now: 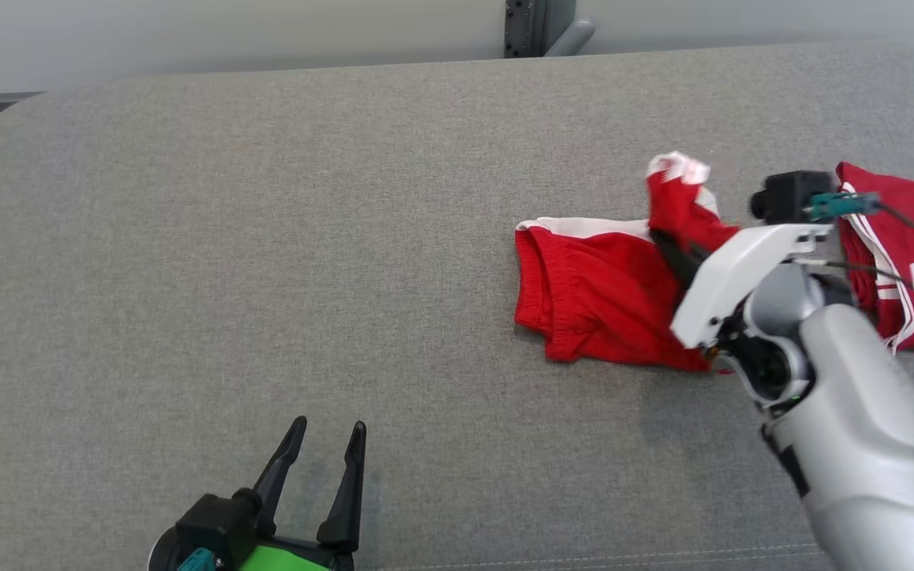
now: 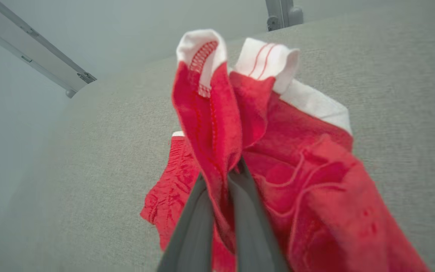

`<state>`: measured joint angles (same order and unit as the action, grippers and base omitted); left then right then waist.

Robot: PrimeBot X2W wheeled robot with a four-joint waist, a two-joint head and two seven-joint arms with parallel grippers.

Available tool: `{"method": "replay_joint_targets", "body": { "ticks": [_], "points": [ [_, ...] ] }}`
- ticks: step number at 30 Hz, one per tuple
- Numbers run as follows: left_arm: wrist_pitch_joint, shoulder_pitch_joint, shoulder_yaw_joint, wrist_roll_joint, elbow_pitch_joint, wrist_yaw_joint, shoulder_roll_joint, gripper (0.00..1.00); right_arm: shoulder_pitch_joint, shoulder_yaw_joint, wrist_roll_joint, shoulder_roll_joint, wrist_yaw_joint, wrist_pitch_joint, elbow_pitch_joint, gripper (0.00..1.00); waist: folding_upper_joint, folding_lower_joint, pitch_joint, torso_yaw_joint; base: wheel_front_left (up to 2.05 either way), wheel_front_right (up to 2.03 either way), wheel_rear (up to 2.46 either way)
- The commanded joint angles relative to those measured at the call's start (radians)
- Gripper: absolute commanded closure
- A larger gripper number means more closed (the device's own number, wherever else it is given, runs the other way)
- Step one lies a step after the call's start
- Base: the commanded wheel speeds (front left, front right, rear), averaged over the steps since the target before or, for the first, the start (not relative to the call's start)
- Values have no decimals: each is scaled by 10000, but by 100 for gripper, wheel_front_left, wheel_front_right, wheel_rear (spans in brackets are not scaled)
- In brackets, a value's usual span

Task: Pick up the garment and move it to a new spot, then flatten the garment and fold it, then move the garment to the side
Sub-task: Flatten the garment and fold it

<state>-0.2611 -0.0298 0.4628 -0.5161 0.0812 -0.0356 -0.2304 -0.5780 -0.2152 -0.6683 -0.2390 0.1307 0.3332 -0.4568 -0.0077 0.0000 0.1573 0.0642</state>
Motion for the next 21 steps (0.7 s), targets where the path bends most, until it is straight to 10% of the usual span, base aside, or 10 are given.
{"method": "replay_joint_targets", "body": {
  "ticks": [1, 7, 19, 20, 21],
  "points": [
    [-41, 82, -33, 95, -18, 44, 40, 0, 234, -90, 233, 402, -2, 78, 59, 100, 77, 0, -15, 109, 0, 0, 0],
    [-46, 438, 20, 283, 142, 240, 158, 0, 69, 267, 1837, 1757, -2, -546, -1068, 100, 77, 0, 88, 489, 0, 0, 0],
    [-48, 264, -49, 449, 505, 441, 514, 0, -979, -347, 1455, 1877, -2, -1992, -3379, 100, 77, 0, -7, 860, 0, 0, 0],
    [-47, 251, -57, 457, 543, 453, 537, 0, -1044, -503, 1287, 1878, -2, -2123, -3463, 73, 77, 0, -41, 858, 0, 0, 0],
    [-47, 234, -71, 461, 571, 470, 550, 0, -1120, -669, 1113, 1878, -2, -2290, -3519, 11, 77, 0, -72, 845, 0, 0, 0]
  ]
}}
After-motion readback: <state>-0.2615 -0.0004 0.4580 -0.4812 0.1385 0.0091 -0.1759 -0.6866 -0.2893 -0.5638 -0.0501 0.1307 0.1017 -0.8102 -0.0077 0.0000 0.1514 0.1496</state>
